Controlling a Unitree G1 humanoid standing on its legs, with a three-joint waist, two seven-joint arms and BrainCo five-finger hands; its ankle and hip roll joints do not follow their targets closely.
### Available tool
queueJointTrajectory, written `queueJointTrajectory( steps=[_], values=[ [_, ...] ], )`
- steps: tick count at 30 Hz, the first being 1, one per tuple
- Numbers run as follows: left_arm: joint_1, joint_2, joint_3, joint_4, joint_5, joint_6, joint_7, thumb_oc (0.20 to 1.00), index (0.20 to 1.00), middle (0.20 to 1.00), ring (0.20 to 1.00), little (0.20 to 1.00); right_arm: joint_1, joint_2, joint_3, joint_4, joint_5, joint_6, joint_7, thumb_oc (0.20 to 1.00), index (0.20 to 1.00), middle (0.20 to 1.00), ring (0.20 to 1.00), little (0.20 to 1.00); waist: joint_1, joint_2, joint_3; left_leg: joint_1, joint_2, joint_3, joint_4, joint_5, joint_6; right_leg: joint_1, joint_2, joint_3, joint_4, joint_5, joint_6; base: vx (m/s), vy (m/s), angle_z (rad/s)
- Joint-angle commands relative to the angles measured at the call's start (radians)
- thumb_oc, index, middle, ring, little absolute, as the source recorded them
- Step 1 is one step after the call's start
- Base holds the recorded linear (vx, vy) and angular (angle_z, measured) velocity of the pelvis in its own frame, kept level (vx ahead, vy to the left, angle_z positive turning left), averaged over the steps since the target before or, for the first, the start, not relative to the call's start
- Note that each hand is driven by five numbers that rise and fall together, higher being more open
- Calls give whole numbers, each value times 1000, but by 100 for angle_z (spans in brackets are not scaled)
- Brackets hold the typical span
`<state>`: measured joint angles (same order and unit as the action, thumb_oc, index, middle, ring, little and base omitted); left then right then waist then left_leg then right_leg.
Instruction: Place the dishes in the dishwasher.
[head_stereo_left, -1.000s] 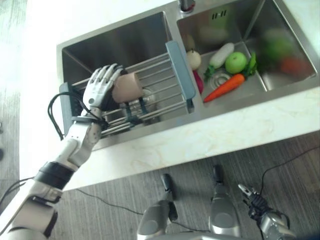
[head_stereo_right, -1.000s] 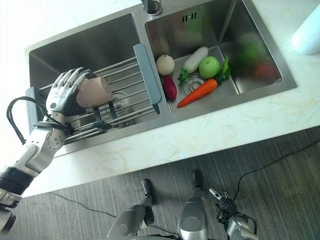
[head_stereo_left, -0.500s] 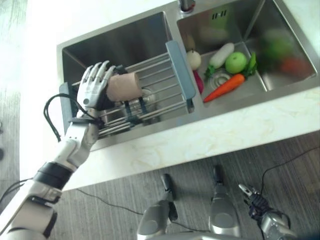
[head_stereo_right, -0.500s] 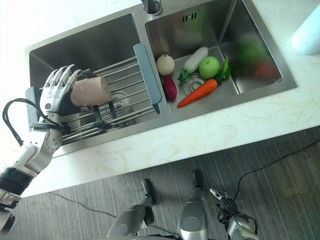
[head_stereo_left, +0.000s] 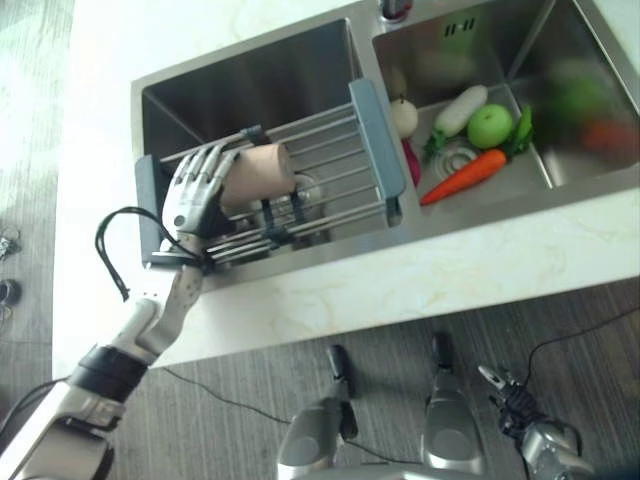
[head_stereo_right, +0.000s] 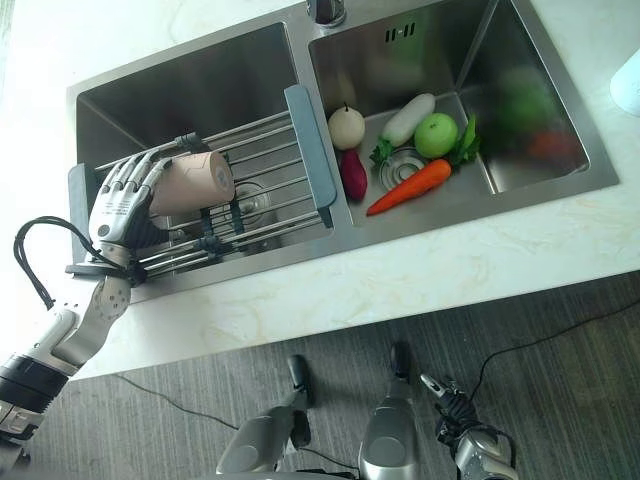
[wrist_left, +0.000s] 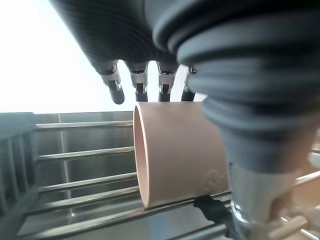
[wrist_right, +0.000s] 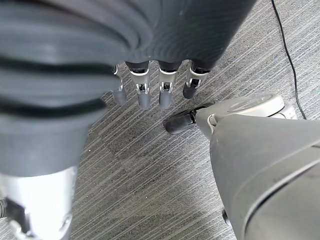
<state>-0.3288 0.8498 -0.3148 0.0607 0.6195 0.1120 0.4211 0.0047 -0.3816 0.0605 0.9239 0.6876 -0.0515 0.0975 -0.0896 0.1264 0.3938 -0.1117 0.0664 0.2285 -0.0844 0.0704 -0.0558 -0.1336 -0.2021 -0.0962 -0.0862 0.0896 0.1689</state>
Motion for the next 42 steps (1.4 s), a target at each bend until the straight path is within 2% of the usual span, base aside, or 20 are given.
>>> queueJointTrajectory(
  steps=[1,10,14,17,23,25,26,28,32,38,39,40,41,42],
  values=[
    [32,-24,-56,85,27,3,-71,1000,1000,1000,1000,1000,19,11,-31,-20,6,-4,-1,1000,1000,1000,1000,1000,-6,-53,8,-75,12,-87,112,-78,-20,-82,-70,-26,118,-11,59,0,0,0],
    [-12,-17,-97,88,14,34,-107,1000,1000,1000,1000,1000,8,4,-26,-12,10,-6,5,1000,1000,1000,1000,1000,-13,-53,14,-78,14,-80,112,-75,-21,-89,-68,-22,116,-6,59,0,0,0],
    [-30,-9,-100,105,-1,21,-98,1000,1000,1000,1000,1000,3,-2,-23,-13,13,-5,4,1000,1000,1000,1000,1000,-17,-52,14,-79,15,-75,112,-75,-21,-92,-69,-18,116,-6,58,0,0,0],
    [-55,-1,-106,113,-51,-5,-132,1000,1000,1000,1000,1000,0,-5,-21,-8,12,-4,4,1000,1000,1000,1000,1000,-22,-50,15,-80,16,-71,113,-73,-22,-97,-70,-15,119,-4,59,0,0,0],
    [-95,2,-129,125,-158,-27,-269,1000,1000,1000,1000,1000,1,-9,-25,0,7,-10,12,1000,1000,1000,1000,1000,-32,-48,16,-78,17,-66,112,-72,-23,-100,-70,-9,117,0,62,0,0,0],
    [-101,-6,-141,129,-264,-25,-340,1000,1000,1000,1000,1000,-4,-13,-24,-2,7,-7,8,1000,1000,1000,1000,1000,-36,-45,17,-77,16,-64,111,-72,-23,-102,-70,-6,118,1,63,0,0,0],
    [-100,-19,-148,133,-355,-29,-419,1000,1000,1000,1000,1000,-7,-15,-27,-3,4,-3,6,1000,1000,1000,1000,1000,-37,-43,16,-76,15,-62,112,-73,-21,-102,-69,-4,118,0,62,0,0,0],
    [-97,-30,-152,131,-465,-17,-500,1000,1000,1000,1000,1000,-11,-23,-31,-1,1,2,9,1000,1000,1000,1000,1000,-39,-39,18,-74,15,-61,112,-71,-22,-102,-69,-3,118,1,62,0,0,0],
    [-104,-30,-156,112,-617,18,-660,1000,1000,1000,1000,1000,-18,-50,-50,13,-10,13,25,1000,1000,1000,1000,1000,-46,-23,16,-65,13,-51,110,-72,-20,-95,-73,-3,115,1,63,18,45,0],
    [-123,1,-146,107,-716,58,-733,1000,1000,1000,1000,1000,-20,-63,-51,40,-3,-1,37,1000,1000,1000,1000,1000,-49,-14,9,-60,13,-44,108,-74,-19,-94,-76,1,113,0,64,5,6,0],
    [-125,3,-145,108,-719,61,-741,922,922,922,922,922,-19,-64,-51,41,-3,-2,38,1000,1000,1000,1000,1000,-49,-13,9,-60,13,-44,108,-74,-18,-95,-76,1,114,0,64,0,0,0],
    [-126,6,-143,108,-719,61,-748,900,900,900,900,900,-19,-65,-51,42,-2,-3,39,1000,1000,1000,1000,1000,-49,-12,9,-61,13,-44,108,-75,-18,-95,-76,1,113,0,63,0,0,0],
    [-129,11,-141,108,-700,61,-767,765,765,765,765,765,-19,-66,-51,46,-1,-5,41,1000,1000,1000,1000,1000,-48,-12,10,-61,13,-44,109,-75,-18,-96,-76,2,114,0,63,0,0,0],
    [-131,15,-143,109,-676,59,-783,558,558,558,558,558,-20,-66,-51,50,2,-7,43,1000,1000,1000,1000,1000,-47,-11,11,-62,12,-46,109,-75,-18,-97,-77,2,115,0,64,0,0,0]
  ],
)
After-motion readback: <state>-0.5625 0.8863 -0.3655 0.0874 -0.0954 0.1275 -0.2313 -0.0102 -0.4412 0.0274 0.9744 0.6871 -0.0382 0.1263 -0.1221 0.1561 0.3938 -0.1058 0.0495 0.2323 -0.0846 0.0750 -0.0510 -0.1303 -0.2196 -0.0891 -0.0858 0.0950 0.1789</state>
